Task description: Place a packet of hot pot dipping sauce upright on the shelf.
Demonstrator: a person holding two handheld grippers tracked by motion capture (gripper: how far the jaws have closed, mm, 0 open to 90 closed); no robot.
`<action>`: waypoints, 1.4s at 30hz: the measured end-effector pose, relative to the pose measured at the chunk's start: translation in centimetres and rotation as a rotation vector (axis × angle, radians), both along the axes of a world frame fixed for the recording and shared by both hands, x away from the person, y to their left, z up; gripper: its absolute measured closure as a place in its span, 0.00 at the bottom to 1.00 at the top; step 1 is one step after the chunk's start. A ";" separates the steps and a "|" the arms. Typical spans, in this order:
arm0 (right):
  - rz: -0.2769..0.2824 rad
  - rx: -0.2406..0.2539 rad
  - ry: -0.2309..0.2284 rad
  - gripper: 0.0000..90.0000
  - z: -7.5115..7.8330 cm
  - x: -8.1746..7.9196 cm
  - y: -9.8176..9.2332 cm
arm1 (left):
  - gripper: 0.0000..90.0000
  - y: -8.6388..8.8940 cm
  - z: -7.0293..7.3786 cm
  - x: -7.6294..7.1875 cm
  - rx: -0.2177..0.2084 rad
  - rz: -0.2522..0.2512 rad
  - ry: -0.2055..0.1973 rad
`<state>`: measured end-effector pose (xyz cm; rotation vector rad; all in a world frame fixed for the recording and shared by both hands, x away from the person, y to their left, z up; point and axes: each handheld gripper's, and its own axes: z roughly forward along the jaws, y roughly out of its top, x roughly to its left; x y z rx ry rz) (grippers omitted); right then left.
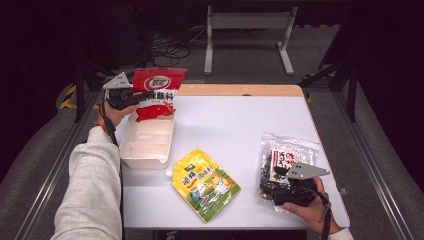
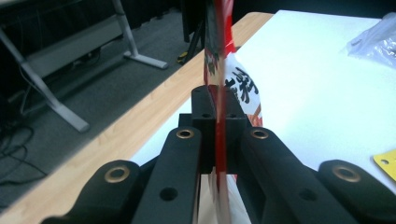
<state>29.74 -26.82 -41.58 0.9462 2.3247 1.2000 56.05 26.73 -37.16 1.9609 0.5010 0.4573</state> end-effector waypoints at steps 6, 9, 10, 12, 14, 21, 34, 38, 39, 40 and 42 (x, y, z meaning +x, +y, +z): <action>0.020 0.013 0.001 0.24 0.3 0.0 0.3 | 0.86 -0.2 -1.6 -0.7 0.079 0.058 0.029; 0.032 0.013 0.000 0.24 0.3 -0.1 0.3 | 0.74 0.1 -1.8 -1.0 0.052 0.127 0.042; 0.043 0.014 0.001 0.24 0.4 -0.1 0.2 | 0.70 0.3 -1.9 -1.3 0.045 0.129 0.054; 0.047 0.015 0.003 0.24 0.4 -0.1 0.2 | 0.69 0.4 -2.1 -2.0 0.063 0.144 0.050; 0.054 0.020 0.004 0.24 0.4 -0.1 0.0 | 0.70 0.4 -2.2 -2.7 0.095 0.144 0.061; 0.075 0.019 0.012 0.24 0.3 0.0 -0.4 | 0.78 0.7 -2.5 -4.0 0.150 0.164 0.079; 0.112 0.005 0.035 0.24 -0.3 -0.1 0.7 | 0.84 -0.9 -3.0 -2.6 0.196 0.213 0.052; 0.111 0.004 0.041 0.24 -0.5 0.0 0.6 | 0.73 -0.3 -2.8 -2.8 0.118 0.232 0.047; 0.110 0.002 0.041 0.24 -0.5 0.0 0.6 | 0.72 0.0 -2.5 -3.1 0.090 0.225 0.039; 0.113 0.004 0.043 0.24 -0.5 0.0 0.6 | 0.75 0.1 -2.4 -3.2 0.094 0.221 0.034; 0.113 0.001 0.043 0.24 -0.5 0.0 0.7 | 0.82 0.2 -2.2 -3.4 0.113 0.199 0.041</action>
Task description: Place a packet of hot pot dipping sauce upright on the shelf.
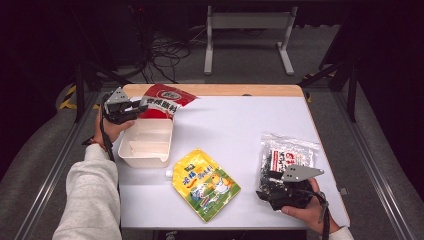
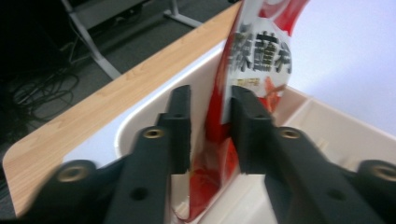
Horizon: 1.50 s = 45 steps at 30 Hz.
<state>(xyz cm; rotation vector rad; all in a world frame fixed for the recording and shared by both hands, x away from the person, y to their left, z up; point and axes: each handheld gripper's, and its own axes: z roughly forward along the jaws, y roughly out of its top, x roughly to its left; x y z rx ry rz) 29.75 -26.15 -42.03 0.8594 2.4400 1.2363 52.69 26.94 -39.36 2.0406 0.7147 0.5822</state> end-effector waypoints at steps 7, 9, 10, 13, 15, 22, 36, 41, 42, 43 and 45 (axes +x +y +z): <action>0.004 -0.002 0.007 0.24 0.0 -0.1 0.1 | 0.90 0.9 -1.2 0.5 -0.061 0.038 0.065; 0.006 -0.004 0.006 0.24 0.0 -0.1 0.1 | 0.90 0.9 -1.3 0.6 -0.073 0.051 0.071; 0.006 -0.003 0.007 0.24 0.0 -0.1 0.1 | 0.90 0.8 -1.2 0.6 -0.056 0.053 0.064; 0.003 -0.002 0.002 0.24 0.1 -0.1 0.0 | 0.90 0.7 -1.2 0.6 -0.046 0.066 0.065; -0.003 -0.002 -0.001 0.24 0.1 0.0 -0.1 | 0.90 0.5 -1.1 0.5 -0.041 0.072 0.069; -0.025 0.003 -0.005 0.24 0.4 0.5 -0.8 | 0.66 0.8 -0.7 0.1 -0.066 0.129 0.066; -0.015 -0.006 0.011 0.25 0.2 1.1 -0.6 | 0.95 0.4 -0.1 -0.2 -0.107 0.075 0.032; -0.011 -0.006 0.016 0.25 0.2 1.1 -0.5 | 0.95 0.5 -0.1 -0.2 -0.060 0.090 0.041; -0.012 -0.008 0.016 0.25 0.1 1.1 -0.5 | 0.95 0.4 -0.2 -0.2 -0.051 0.107 0.044; -0.012 -0.009 0.020 0.25 0.1 1.2 -0.3 | 0.95 0.5 -0.2 -0.2 -0.046 0.102 0.046; -0.007 -0.010 0.018 0.25 0.1 1.2 -0.2 | 0.95 0.7 -0.4 -0.2 -0.040 0.120 0.054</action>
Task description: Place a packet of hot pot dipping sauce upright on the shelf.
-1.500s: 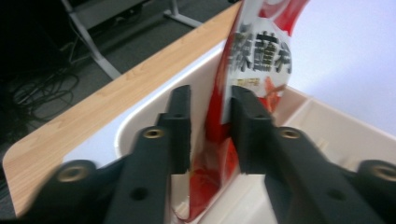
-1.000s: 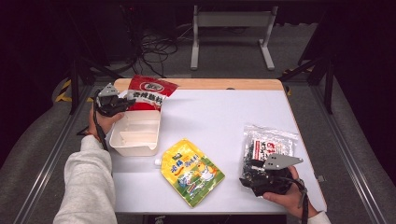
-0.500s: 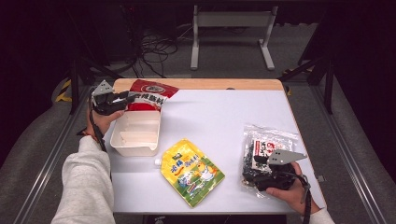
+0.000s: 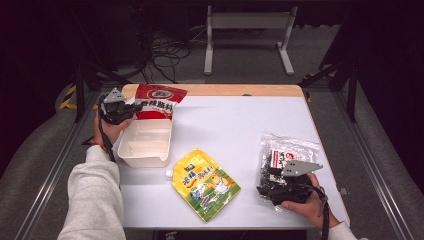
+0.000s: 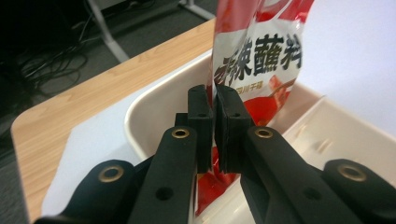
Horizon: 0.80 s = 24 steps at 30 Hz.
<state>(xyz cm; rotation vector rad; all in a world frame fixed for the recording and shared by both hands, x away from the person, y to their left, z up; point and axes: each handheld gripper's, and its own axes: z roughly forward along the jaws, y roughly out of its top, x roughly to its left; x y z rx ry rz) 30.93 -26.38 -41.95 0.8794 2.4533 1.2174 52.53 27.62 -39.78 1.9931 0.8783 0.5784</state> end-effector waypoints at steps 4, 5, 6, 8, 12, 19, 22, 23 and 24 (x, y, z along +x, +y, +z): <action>0.003 -0.005 -0.003 0.25 0.0 -0.1 0.1 | 0.96 0.5 -0.4 0.2 -0.001 0.012 0.024; 0.002 -0.005 -0.003 0.25 0.0 -0.1 0.1 | 0.96 0.3 -0.3 0.2 0.011 0.012 0.022; 0.002 -0.005 -0.005 0.25 0.1 0.0 0.1 | 0.96 0.0 -0.2 0.1 0.035 0.010 0.018; -0.005 -0.002 -0.006 0.25 0.2 0.1 0.0 | 0.96 0.2 -0.2 0.2 0.039 0.011 0.036; -0.014 0.001 -0.013 0.25 0.4 0.3 0.1 | 0.95 0.1 -0.1 0.1 0.048 0.021 0.042; -0.029 0.010 -0.047 0.25 1.5 0.9 -0.3 | 0.80 0.6 0.4 -0.6 0.020 0.051 0.033; -0.035 0.017 -0.050 0.25 1.8 1.4 -0.5 | 0.72 1.2 0.9 -1.8 -0.021 0.087 -0.001; -0.035 0.017 -0.050 0.25 1.8 1.4 -0.5 | 0.69 1.2 0.9 -1.8 -0.021 0.087 -0.001; -0.033 0.013 -0.049 0.25 1.7 1.5 -0.5 | 0.66 1.4 1.0 -2.7 -0.033 0.110 -0.009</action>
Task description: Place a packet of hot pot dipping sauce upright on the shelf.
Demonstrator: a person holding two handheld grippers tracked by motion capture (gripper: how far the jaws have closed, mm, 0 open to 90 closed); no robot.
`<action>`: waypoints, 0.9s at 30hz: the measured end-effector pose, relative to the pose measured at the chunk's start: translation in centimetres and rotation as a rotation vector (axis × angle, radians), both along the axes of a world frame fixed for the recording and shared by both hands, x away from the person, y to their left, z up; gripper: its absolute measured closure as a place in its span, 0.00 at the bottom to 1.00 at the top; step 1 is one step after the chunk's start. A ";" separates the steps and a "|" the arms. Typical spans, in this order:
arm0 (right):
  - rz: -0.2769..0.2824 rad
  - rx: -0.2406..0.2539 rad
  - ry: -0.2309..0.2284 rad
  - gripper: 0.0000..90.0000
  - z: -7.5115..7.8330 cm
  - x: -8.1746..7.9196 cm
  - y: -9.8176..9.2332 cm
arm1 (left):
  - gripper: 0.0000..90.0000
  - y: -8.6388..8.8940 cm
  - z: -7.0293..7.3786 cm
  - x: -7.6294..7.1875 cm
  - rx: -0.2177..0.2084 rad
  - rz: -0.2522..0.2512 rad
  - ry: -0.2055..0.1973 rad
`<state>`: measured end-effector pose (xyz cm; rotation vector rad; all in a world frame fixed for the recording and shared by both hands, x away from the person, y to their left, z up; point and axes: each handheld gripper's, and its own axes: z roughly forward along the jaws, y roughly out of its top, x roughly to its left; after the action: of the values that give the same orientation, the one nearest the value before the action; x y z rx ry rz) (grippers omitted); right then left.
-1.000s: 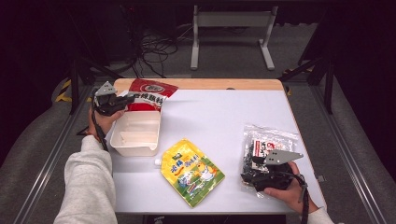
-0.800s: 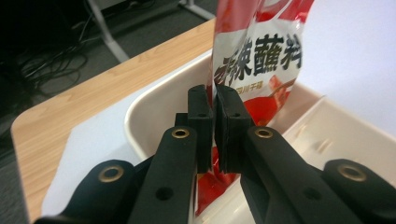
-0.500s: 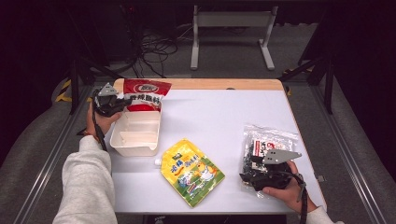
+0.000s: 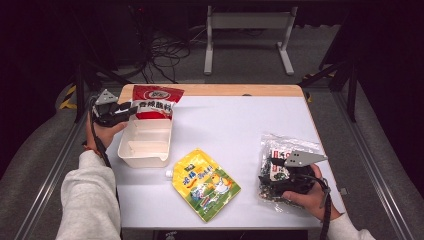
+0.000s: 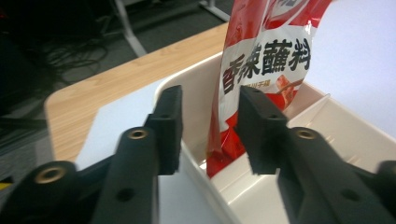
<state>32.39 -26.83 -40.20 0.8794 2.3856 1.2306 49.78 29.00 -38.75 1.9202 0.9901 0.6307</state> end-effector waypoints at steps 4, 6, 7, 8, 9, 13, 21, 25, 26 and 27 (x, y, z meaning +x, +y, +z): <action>0.009 -0.021 -0.004 0.25 -0.3 -0.3 0.0 | 0.54 0.1 0.3 -2.2 -0.013 0.018 -0.027; 0.006 -0.028 -0.006 0.25 -0.4 -0.4 -0.1 | 0.49 0.0 0.6 -3.9 -0.016 0.044 -0.044; 0.006 -0.028 -0.006 0.25 -0.4 -0.4 -0.1 | 0.47 0.0 0.6 -3.9 -0.016 0.044 -0.044; 0.008 -0.017 -0.002 0.25 -0.4 -0.3 -0.3 | 0.47 0.0 0.6 -4.8 -0.043 0.026 -0.047; 0.005 -0.019 -0.006 0.25 -0.4 -0.3 -0.3 | 0.46 -0.1 0.7 -5.4 -0.049 0.020 -0.049; 0.000 -0.043 -0.026 0.26 -0.5 -0.1 -0.3 | 0.38 -1.0 0.7 -8.4 -0.060 -0.022 -0.068; 0.002 -0.051 -0.032 0.27 -0.9 0.4 -0.4 | 0.32 -3.9 -0.9 -13.9 -0.075 -0.138 -0.066; -0.006 -0.043 -0.038 0.27 -0.8 0.6 -0.5 | 0.32 -5.6 -1.6 -16.2 -0.054 -0.200 -0.034; -0.006 -0.040 -0.038 0.27 -0.7 0.6 -0.5 | 0.32 -5.9 -1.6 -16.8 -0.042 -0.210 -0.031; -0.005 -0.042 -0.040 0.27 -0.7 0.5 -0.4 | 0.32 -6.2 -1.7 -17.5 -0.053 -0.220 -0.024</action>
<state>32.94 -27.27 -40.93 0.8400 2.3672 1.1803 32.33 22.82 -40.41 1.9367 0.7591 0.4944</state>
